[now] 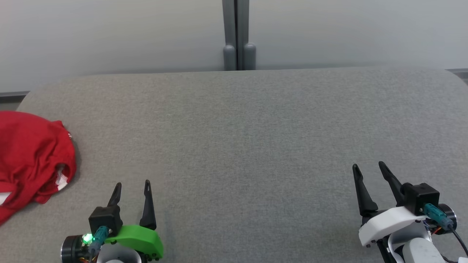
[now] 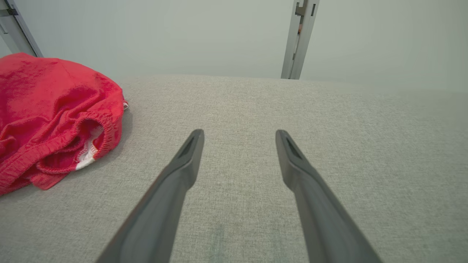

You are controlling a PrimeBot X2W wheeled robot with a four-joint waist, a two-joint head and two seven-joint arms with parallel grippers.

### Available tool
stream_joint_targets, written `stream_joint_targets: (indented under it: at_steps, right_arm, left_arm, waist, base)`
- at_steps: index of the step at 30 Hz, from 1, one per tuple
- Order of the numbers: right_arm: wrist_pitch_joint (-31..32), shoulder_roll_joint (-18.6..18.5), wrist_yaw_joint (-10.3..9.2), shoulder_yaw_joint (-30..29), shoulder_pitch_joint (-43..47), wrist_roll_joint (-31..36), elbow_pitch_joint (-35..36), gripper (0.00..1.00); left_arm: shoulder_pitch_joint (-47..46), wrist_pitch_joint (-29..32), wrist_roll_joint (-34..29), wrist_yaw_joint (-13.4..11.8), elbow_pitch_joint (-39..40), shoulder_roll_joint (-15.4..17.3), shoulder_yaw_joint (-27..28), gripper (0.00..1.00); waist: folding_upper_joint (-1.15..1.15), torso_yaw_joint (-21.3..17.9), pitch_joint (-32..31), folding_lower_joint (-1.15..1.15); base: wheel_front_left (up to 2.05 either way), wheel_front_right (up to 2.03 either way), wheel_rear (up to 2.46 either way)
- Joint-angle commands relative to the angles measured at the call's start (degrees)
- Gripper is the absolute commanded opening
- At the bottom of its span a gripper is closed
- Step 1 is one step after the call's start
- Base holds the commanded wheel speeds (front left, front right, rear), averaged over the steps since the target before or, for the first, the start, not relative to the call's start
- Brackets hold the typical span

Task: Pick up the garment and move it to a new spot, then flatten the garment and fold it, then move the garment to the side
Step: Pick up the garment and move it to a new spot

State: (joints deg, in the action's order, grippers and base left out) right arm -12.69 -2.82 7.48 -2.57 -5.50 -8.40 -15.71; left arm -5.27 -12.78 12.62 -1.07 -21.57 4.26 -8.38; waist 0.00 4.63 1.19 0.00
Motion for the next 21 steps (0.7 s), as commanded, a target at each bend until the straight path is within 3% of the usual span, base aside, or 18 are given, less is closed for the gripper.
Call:
stream_joint_targets:
  at_steps: [1, 17, 21]
  right_arm:
    - [-0.67, -0.18, 0.02, 0.49, -0.46, 1.31, 0.27, 1.0]
    - [-2.24, -0.24, 0.0, 5.55, -2.26, 6.83, -2.66, 1.0]
    - [-2.6, -0.24, 0.0, 8.41, -4.16, 7.5, -4.08, 1.0]
  left_arm:
    - [0.08, -0.49, -1.54, -0.49, -0.03, -0.1, 0.5, 1.0]
    - [3.22, -2.1, -7.25, -2.19, -0.95, -0.97, 6.23, 1.0]
    - [4.46, -2.63, -7.55, -3.01, -0.78, -1.1, 9.14, 1.0]
  waist:
    - [0.0, 3.71, 1.31, 0.0]
    - [0.0, 24.4, 3.88, 0.0]
    - [0.0, 26.78, 4.78, 0.0]
  base:
    - [0.0, 0.0, 0.0]
    - [0.0, 0.0, 0.0]
    - [0.0, 0.0, 0.0]
